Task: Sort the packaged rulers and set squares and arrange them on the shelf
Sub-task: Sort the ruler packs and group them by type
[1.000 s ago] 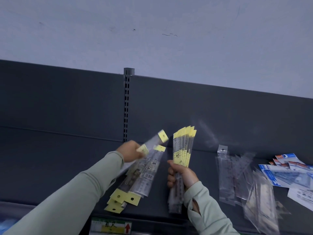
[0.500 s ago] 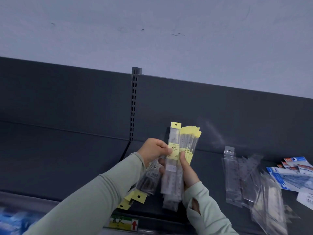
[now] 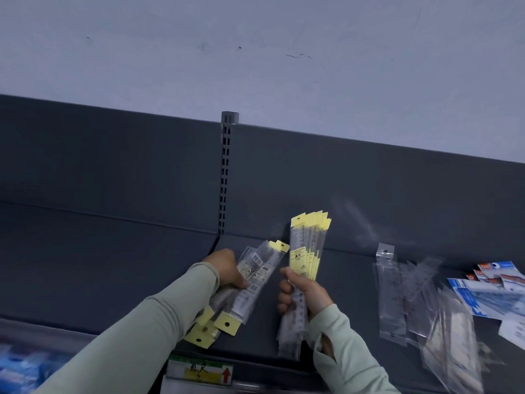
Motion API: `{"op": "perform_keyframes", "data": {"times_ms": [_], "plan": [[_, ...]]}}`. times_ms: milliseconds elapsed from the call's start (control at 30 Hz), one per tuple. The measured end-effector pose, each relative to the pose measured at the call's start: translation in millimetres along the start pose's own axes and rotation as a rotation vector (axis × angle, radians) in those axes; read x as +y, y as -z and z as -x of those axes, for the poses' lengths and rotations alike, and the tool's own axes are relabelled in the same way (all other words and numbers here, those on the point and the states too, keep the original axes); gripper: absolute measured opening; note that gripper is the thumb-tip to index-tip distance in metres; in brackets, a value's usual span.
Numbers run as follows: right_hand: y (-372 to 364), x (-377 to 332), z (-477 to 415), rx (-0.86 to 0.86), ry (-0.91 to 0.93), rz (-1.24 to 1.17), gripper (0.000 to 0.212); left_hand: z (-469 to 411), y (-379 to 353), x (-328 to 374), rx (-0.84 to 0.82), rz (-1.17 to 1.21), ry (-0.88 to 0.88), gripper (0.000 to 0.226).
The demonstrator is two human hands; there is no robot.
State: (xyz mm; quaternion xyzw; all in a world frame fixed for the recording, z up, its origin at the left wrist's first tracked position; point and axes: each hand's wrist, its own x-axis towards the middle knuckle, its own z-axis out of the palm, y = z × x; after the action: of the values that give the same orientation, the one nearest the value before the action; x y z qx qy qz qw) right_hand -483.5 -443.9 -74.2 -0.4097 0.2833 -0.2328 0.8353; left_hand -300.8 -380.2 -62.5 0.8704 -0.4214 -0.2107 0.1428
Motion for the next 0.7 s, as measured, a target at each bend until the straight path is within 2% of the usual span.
{"op": "perform_keyframes", "data": {"times_ms": [100,167,300,367,400,467,567,700], "plan": [[1.1,1.0,-0.9,0.012,-0.002,-0.001,0.010,0.7,2.3,-3.4,0.077,0.148,-0.040,0.017],[2.4,1.1,-1.6,0.017,-0.006,-0.007,0.009,1.3,4.0,-2.9,0.114,0.385,-0.108,0.014],[4.0,1.9,-3.3,0.031,-0.010,-0.017,0.019,8.4,14.9,6.5,0.188,0.767,-0.261,0.024],[4.7,2.3,-5.1,0.050,-0.001,-0.020,0.027,3.8,18.8,10.0,0.307,0.790,-0.332,0.027],[3.8,1.6,-4.6,0.054,0.004,-0.018,0.032,0.5,19.6,10.8,0.392,0.738,-0.348,0.024],[2.3,0.7,-4.5,0.037,0.003,0.002,0.044,-3.0,16.9,11.1,0.508,0.594,-0.381,0.036],[-3.2,-2.5,3.0,-0.083,-0.013,0.053,0.054,2.7,6.8,20.9,0.522,0.607,-0.494,0.050],[-8.4,-3.2,9.0,-0.243,0.017,0.056,0.062,13.7,-4.6,41.5,0.451,0.716,-0.591,0.061]]}}
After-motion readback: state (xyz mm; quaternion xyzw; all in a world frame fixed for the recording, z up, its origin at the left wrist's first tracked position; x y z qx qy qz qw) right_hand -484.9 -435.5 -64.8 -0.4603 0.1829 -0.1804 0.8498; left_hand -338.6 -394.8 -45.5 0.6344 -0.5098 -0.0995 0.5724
